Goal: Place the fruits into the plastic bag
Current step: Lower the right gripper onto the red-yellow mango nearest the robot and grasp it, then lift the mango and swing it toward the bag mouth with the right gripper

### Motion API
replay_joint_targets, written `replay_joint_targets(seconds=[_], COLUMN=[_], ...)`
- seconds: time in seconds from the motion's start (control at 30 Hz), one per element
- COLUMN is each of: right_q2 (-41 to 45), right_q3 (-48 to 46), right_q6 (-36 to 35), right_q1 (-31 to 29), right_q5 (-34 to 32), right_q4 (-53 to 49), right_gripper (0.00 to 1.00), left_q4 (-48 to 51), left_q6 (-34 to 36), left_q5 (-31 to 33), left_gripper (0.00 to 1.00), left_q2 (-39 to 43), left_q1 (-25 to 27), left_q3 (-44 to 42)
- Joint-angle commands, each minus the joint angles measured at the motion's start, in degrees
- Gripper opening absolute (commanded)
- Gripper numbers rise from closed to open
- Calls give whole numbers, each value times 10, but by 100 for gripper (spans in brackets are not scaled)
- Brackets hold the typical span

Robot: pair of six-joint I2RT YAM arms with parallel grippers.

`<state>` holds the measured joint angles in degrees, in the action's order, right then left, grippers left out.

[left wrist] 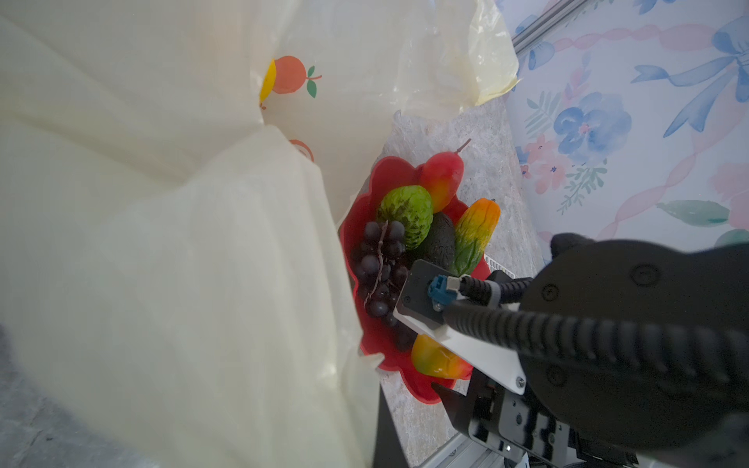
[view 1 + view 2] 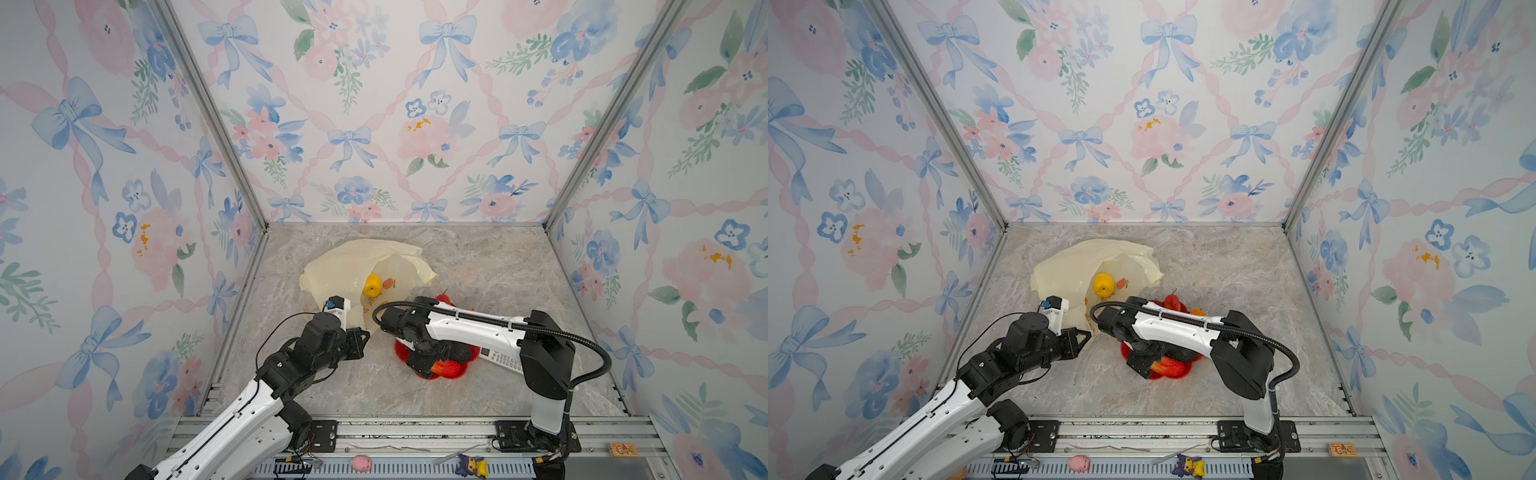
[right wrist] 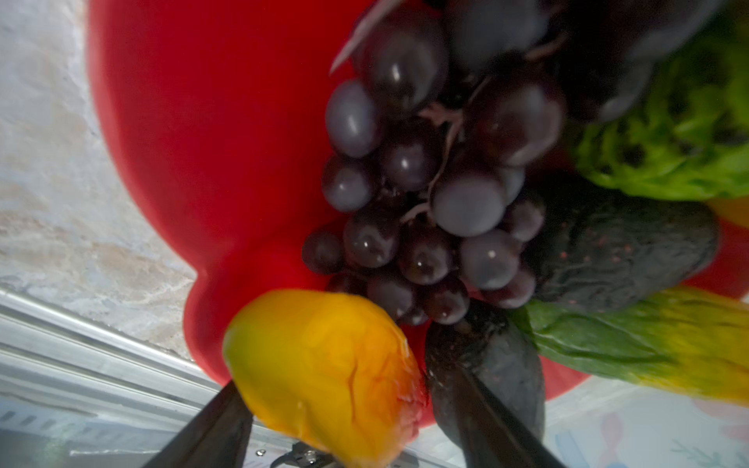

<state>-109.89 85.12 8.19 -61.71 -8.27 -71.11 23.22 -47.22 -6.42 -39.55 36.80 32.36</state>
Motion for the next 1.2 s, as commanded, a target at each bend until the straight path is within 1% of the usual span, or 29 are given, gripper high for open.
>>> replay_joint_targets(seconds=[0.0, 0.2, 0.3, 0.33, 0.43, 0.53, 0.7, 0.9, 1.03, 1.17], right_q2=[-10, -17, -16, -16, -13, -9, 5, 37, 79, 105], right_q3=[-8, -4, -4, -4, -3, -1, 5, 27, 58, 99], right_q6=[3, 2, 3, 4, 5, 8, 8, 2, 2, 18], right_q1=[-5, -5, -4, -4, -4, -4, -4, 5, 35, 74], right_q5=[-11, -17, -21, -22, -24, -29, -38, -58, -35, -11], right_q4=[3, 2, 3, 3, 4, 0, -9, -32, -42, -53], right_gripper=[70, 64, 60, 58, 47, 41, 38, 37, 37, 37], left_q4=[-6, -8, -10, -11, -11, -11, -11, -15, -16, -18], left_q6=[-5, -3, -4, -3, -3, -4, -7, -6, -3, -1], left_q5=[6, 5, 5, 5, 5, 6, 7, 5, 3, 4], left_gripper=[0, 0, 0, 0, 0, 0, 0, 0, 0, 0], left_q2=[4, -3, -4, -5, -4, -2, 1, -2, -4, -5], left_q1=[3, 3, 3, 4, 4, 3, 4, 4, 4, 4], left_q3=[-5, -3, -3, -3, -3, -4, -5, -5, -2, -1])
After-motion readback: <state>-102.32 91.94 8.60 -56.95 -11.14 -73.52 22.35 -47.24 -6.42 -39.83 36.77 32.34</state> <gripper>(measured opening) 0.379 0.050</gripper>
